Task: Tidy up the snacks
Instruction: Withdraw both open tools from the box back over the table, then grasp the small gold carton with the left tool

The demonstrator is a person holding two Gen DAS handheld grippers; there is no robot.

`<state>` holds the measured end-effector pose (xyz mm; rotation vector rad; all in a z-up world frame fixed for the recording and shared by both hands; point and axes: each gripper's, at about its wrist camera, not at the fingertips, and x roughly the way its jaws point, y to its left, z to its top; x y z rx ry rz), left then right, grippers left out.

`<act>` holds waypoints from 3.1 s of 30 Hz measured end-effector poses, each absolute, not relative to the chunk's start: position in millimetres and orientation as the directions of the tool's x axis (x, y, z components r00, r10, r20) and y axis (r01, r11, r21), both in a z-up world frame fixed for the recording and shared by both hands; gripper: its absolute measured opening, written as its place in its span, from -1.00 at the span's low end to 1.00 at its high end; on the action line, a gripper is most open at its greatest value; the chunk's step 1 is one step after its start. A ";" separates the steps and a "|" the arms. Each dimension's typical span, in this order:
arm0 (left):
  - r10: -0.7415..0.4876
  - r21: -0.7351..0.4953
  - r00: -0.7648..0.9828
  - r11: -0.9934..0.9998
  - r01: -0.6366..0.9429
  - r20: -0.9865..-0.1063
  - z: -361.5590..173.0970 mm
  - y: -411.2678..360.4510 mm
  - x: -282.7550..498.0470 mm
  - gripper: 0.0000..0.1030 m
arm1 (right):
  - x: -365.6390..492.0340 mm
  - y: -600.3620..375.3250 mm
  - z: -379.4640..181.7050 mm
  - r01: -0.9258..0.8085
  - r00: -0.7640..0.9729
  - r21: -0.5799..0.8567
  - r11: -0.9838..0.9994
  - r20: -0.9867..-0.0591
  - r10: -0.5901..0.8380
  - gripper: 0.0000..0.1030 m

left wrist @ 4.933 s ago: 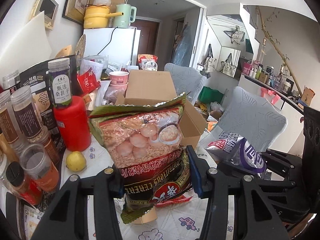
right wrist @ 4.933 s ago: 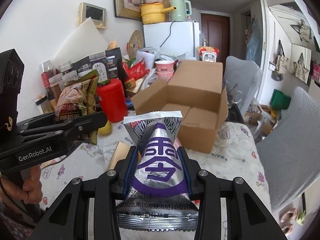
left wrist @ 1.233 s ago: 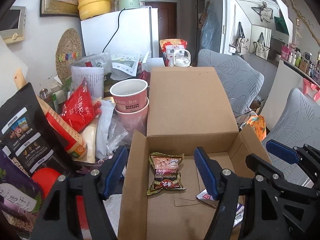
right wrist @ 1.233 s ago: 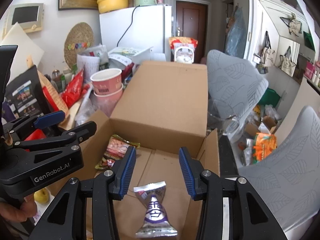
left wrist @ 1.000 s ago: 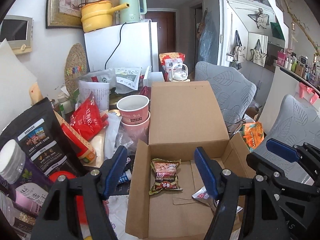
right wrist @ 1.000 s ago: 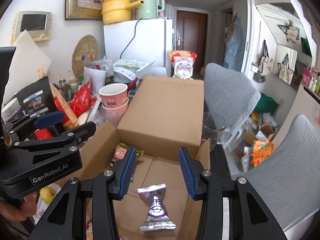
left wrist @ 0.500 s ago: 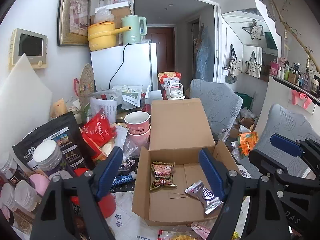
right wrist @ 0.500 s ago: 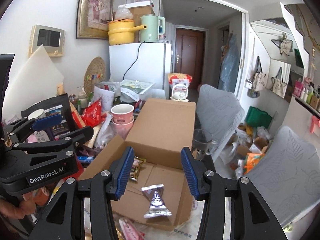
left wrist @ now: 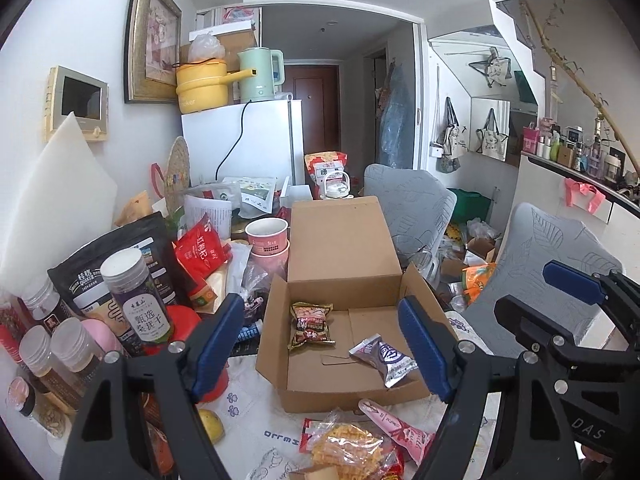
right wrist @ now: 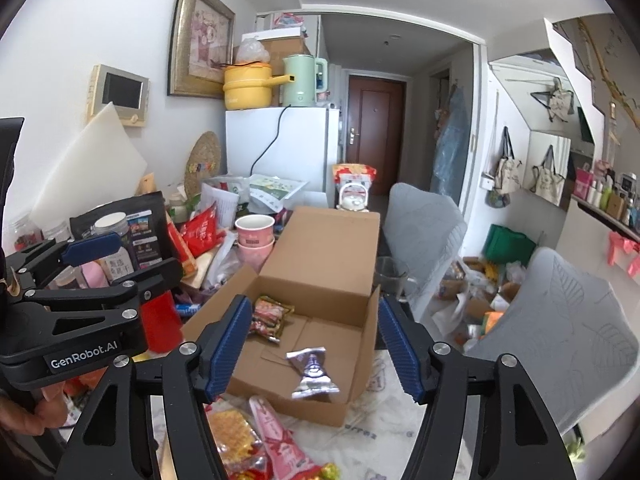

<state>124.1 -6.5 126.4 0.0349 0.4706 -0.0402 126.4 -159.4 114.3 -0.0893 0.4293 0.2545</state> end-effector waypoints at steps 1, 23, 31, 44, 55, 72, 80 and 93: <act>-0.032 0.025 0.890 0.999 0.049 -0.455 125.1 -7.5 119.1 0.55 | 122.0 -160.3 113.4 -0.262 0.878 -0.031 0.965 -0.422 0.225 0.31; -0.087 -0.006 0.881 0.995 0.095 -0.464 98.2 -9.1 43.6 0.90 | 51.2 -182.1 74.4 -0.246 0.861 0.007 0.969 -0.459 0.222 0.31; -0.100 -0.011 0.861 0.994 0.109 -0.498 78.4 -9.9 31.4 0.90 | 44.3 -179.6 49.5 -0.258 0.828 0.018 0.966 -0.511 0.230 0.31; -0.101 -0.074 0.798 0.995 0.071 -0.594 29.5 11.2 26.9 0.90 | 37.2 -177.4 6.4 -0.299 0.780 0.025 0.954 -0.570 0.260 0.31; -0.097 -0.088 0.742 0.995 0.051 -0.663 -15.8 16.2 40.7 0.90 | 52.1 -173.7 -26.2 -0.321 0.734 0.043 0.946 -0.620 0.277 0.31; -0.022 -0.005 0.647 1.000 0.028 -0.762 -79.5 4.9 80.0 0.57 | 85.1 -175.8 -68.9 -0.300 0.664 0.062 0.952 -0.703 0.255 0.31; -0.033 -0.010 0.625 0.999 0.040 -0.780 -90.8 5.3 88.6 0.26 | 96.6 -178.9 -75.5 -0.283 0.650 0.060 0.957 -0.721 0.238 0.31; -0.101 -0.080 0.613 0.995 0.061 -0.784 -75.5 15.1 68.3 0.07 | 99.3 -195.5 -80.7 -0.251 0.642 0.082 0.965 -0.731 0.229 0.31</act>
